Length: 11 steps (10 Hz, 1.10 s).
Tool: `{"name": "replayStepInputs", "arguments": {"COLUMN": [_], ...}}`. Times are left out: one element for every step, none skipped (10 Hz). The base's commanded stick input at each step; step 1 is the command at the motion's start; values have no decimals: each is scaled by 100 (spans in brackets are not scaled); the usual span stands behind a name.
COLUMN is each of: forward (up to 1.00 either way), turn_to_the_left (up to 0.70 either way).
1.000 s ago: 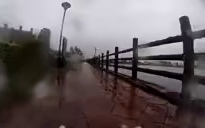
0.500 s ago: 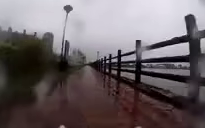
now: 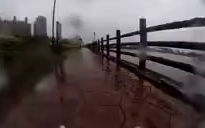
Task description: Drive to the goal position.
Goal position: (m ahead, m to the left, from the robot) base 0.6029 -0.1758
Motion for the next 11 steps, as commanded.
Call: {"name": "replayStepInputs", "arguments": {"forward": [100,100,100,100,100,100,100,100,97,0,0], "turn_to_the_left": [0,0,0,0,0,0,0,0,0,0,0]}}
